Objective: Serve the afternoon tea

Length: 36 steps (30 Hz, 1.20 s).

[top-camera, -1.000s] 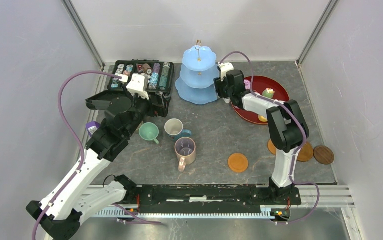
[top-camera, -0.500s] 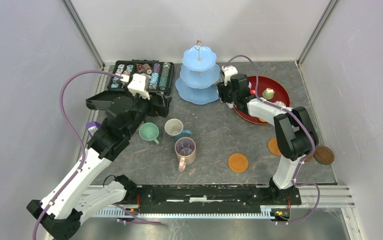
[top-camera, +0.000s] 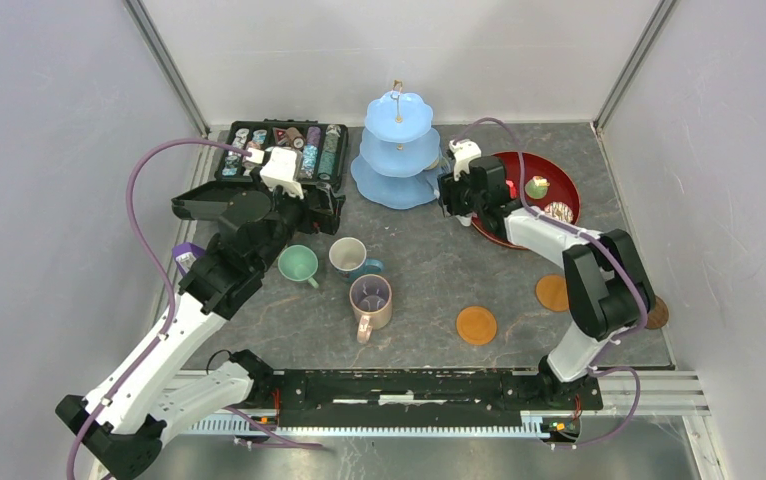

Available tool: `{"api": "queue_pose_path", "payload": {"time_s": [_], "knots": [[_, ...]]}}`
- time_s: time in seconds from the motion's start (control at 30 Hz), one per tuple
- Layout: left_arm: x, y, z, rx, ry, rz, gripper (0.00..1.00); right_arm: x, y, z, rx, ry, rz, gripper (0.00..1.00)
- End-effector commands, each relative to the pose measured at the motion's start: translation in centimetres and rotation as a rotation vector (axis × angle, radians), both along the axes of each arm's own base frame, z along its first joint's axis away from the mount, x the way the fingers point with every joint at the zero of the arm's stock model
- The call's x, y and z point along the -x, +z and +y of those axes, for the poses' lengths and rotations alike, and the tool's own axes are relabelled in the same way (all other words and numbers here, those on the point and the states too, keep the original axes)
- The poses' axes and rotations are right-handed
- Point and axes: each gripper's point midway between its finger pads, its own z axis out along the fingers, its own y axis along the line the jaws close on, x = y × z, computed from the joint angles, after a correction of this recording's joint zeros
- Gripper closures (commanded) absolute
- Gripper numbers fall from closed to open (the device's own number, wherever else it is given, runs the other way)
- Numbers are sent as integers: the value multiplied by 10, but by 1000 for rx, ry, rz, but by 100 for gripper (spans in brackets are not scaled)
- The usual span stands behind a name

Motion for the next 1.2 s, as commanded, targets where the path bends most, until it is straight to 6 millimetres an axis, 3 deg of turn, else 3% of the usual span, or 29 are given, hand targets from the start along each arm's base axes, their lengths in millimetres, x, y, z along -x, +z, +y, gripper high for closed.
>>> {"api": "queue_pose_path", "payload": {"time_s": [0.0,0.37,0.73,0.87,1.03,1.17], "knots": [[-2,9,-2,-3,-10,-41,0,6,28,5,-54,23,-58,38],[-3,7,-3,-7,-10,-36,0,34,29,-12,-30,-6,-33,39],[-1,17,-8,28,-33,-41,0,100,48,-87,118,-205,-31,44],[3,39,-15,81,-62,-28,0,112,50,-112,108,-272,-13,45],[5,48,-24,95,-96,15,0,115,42,-107,23,-202,61,48],[-5,26,-20,36,-58,26,0,113,37,-109,28,-200,91,47]]}}
